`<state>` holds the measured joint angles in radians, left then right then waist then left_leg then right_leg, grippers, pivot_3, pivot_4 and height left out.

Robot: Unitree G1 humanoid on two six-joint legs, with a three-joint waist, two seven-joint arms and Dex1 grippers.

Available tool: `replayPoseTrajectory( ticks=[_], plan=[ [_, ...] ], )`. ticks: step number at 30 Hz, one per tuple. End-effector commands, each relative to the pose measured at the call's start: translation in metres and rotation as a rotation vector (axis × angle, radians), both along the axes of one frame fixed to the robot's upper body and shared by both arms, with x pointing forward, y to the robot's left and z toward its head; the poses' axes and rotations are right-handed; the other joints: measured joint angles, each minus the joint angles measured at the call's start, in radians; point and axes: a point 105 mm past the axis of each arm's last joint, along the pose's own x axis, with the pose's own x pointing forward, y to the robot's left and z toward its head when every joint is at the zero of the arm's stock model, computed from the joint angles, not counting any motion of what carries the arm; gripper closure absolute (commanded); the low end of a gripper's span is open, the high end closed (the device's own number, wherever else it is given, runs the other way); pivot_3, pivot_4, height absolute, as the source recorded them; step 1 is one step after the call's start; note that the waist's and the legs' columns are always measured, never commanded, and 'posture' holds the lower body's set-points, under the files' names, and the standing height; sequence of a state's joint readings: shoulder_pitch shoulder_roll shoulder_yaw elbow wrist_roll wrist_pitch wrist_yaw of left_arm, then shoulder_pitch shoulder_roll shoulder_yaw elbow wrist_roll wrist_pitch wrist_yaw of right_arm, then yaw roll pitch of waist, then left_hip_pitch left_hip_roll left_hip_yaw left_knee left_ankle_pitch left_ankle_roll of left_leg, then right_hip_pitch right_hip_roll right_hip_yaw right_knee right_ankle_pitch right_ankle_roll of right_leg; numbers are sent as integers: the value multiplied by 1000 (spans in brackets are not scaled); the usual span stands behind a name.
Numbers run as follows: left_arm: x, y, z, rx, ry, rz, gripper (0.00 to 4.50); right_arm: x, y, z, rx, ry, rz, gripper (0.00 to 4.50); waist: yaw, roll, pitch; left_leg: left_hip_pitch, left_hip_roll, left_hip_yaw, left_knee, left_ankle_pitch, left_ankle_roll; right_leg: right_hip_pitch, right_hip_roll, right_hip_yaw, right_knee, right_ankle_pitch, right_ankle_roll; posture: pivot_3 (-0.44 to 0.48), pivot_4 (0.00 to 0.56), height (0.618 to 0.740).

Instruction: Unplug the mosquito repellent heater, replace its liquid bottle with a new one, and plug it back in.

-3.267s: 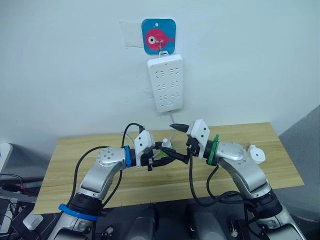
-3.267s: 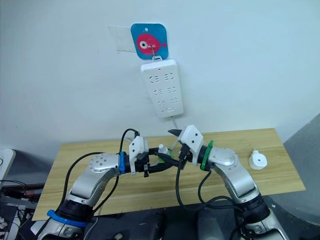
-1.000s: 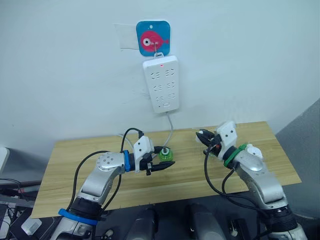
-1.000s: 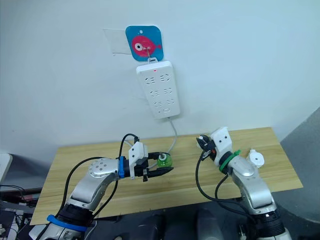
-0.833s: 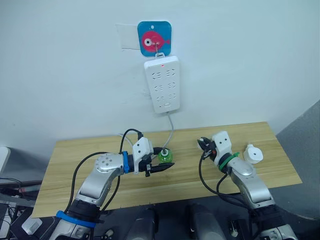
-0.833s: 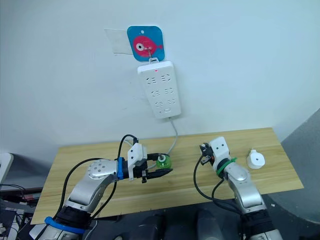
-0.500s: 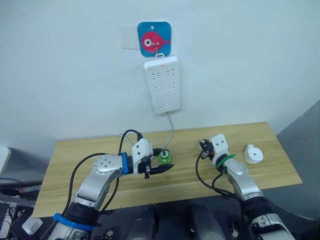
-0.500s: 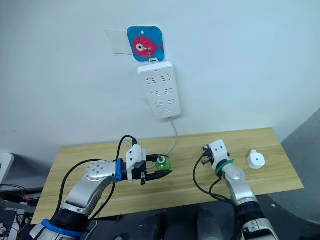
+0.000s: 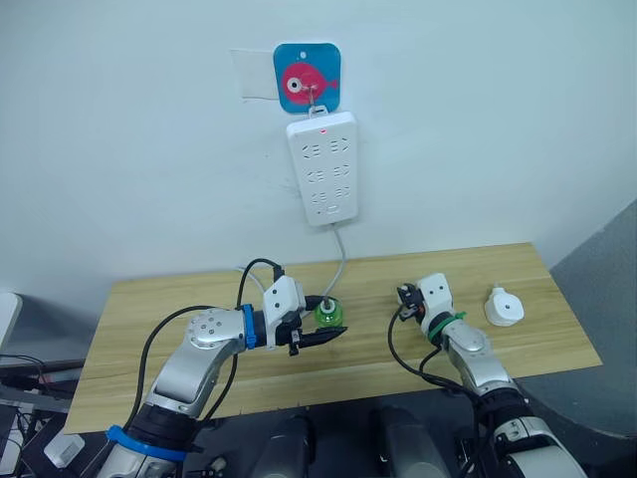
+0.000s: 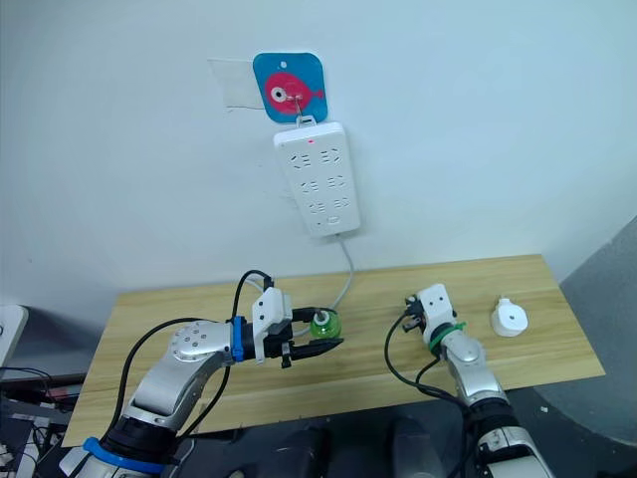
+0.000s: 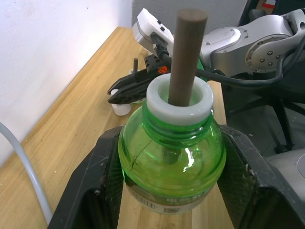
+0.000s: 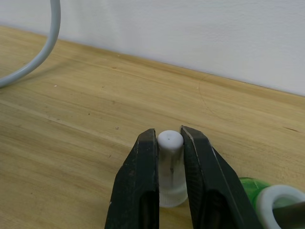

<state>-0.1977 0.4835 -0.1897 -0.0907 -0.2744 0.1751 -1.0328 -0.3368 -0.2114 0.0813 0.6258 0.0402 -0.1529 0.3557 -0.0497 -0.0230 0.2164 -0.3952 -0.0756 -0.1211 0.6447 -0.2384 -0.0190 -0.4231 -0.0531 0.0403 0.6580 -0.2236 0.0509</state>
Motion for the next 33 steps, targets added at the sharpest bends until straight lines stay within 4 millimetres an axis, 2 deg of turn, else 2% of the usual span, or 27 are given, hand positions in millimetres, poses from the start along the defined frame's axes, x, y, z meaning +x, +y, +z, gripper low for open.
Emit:
replayPoseTrajectory(
  ticks=[1,10,12,13,14,15,16,17,21,23,24,28,33],
  plan=[
    [0,-7,11,-27,-37,-22,2215,4,2,7,8,-36,3,4135,0,0,0,0,0,0,0,0,0,0,0,0,0,0,0,-35,179,740],
    [0,-10,11,-32,-35,-28,2215,0,3,3,7,-24,8,4135,0,0,0,0,0,0,0,0,0,0,0,0,0,0,0,-39,184,740],
    [0,-10,11,-33,-35,-28,2215,0,3,2,5,-21,7,3377,0,0,0,0,0,0,0,0,0,0,0,0,0,0,0,-39,183,740],
    [0,-10,11,-33,-35,-27,2215,0,3,2,5,-19,7,3131,0,0,0,0,0,0,0,0,0,0,0,0,0,0,0,-39,183,740],
    [0,-10,11,-34,-35,-26,2215,0,3,1,5,-15,10,3131,0,0,0,0,0,0,0,0,0,0,0,0,0,0,0,-40,186,740],
    [1,-10,12,-36,-34,-24,2215,-1,3,1,6,-13,12,2701,0,0,0,0,0,0,0,0,0,0,0,0,0,0,0,-40,186,740],
    [1,-10,12,-37,-34,-22,2215,-1,4,1,6,-12,14,2630,0,0,0,0,0,0,0,0,0,0,0,0,0,0,0,-41,186,740],
    [2,-10,12,-40,-33,-20,2215,-2,3,2,6,-14,16,2347,0,0,0,0,0,0,0,0,0,0,0,0,0,0,0,-41,186,740],
    [1,-10,12,-43,-30,-18,2215,-5,-1,8,5,-36,29,874,0,0,0,0,0,0,0,0,0,0,0,0,0,0,0,-42,187,740],
    [1,-10,12,-43,-27,-18,2215,-12,-2,20,4,-69,71,174,1,0,0,0,0,0,0,0,0,0,0,0,0,0,0,-45,188,740],
    [1,-9,12,-42,-25,-18,2215,-17,-1,27,6,-86,99,20,1,0,0,0,0,0,0,0,0,0,0,0,0,0,0,-45,188,740],
    [-1,-5,10,-36,-20,-15,2215,-46,16,82,35,-151,299,20,0,1,0,0,0,0,0,0,1,0,0,0,0,0,0,-49,194,740],
    [-1,-2,9,-37,-30,-42,2215,-89,50,127,179,-46,661,20,-4,1,0,1,1,-2,0,0,1,2,0,-2,-1,-1,0,-72,198,740]
  ],
)
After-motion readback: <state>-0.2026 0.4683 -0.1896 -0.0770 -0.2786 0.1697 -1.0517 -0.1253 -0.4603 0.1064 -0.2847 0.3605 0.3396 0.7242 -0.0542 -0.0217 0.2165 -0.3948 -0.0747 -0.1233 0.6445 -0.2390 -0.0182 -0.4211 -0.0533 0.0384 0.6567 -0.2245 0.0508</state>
